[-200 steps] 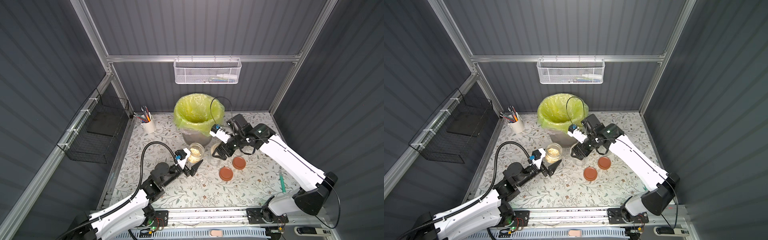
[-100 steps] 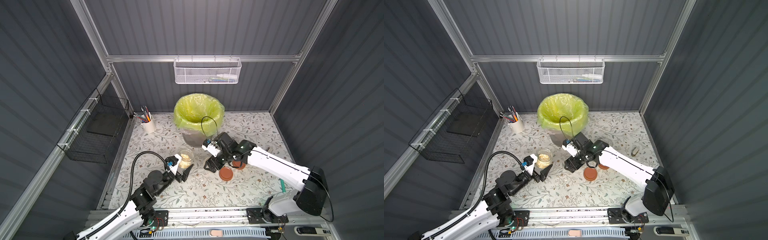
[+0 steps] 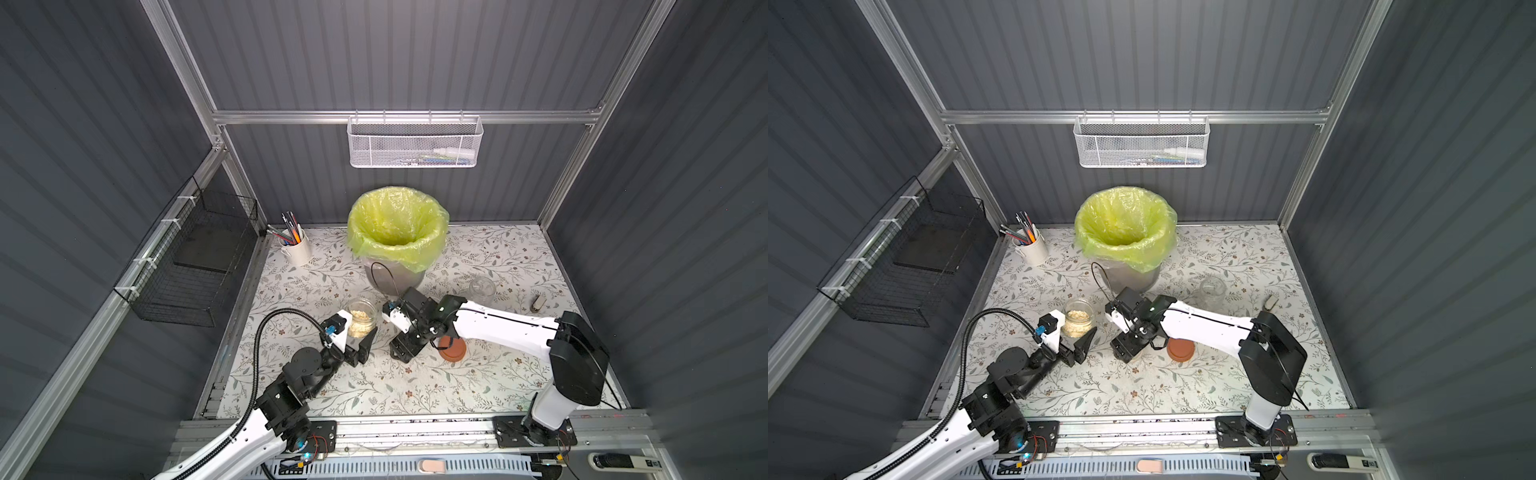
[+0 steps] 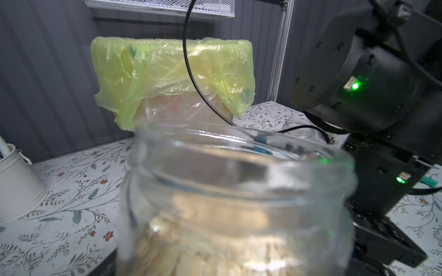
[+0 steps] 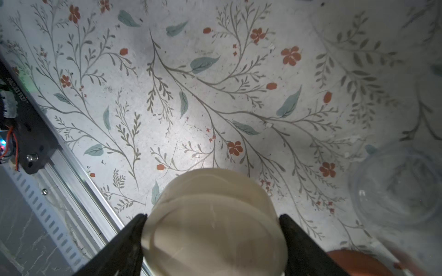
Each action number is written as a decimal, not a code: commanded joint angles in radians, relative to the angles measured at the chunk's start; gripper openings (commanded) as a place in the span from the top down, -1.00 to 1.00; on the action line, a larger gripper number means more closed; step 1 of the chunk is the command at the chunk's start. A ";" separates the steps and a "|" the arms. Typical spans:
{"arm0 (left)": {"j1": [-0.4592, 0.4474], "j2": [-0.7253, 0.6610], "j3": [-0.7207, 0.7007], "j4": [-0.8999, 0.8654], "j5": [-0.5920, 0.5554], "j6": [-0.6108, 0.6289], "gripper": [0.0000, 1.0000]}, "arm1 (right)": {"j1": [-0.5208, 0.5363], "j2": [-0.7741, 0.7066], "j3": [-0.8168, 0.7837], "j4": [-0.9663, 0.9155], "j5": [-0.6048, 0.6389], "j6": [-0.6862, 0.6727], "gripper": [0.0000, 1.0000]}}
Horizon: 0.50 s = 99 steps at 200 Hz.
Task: Empty expired oatmeal from jars
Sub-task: Place the lid at the center of the board.
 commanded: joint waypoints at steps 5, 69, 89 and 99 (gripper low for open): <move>-0.002 -0.021 -0.004 0.037 -0.038 -0.045 0.74 | 0.020 0.016 -0.009 0.038 0.034 0.029 -0.34; -0.002 -0.053 -0.054 0.013 -0.076 -0.081 0.74 | 0.054 0.090 -0.007 0.075 0.058 0.039 -0.35; -0.002 -0.069 -0.059 -0.009 -0.090 -0.089 0.74 | 0.056 0.110 -0.010 0.086 0.055 0.043 -0.36; -0.003 -0.076 -0.060 -0.015 -0.091 -0.089 0.74 | 0.056 0.116 -0.014 0.092 0.054 0.047 -0.37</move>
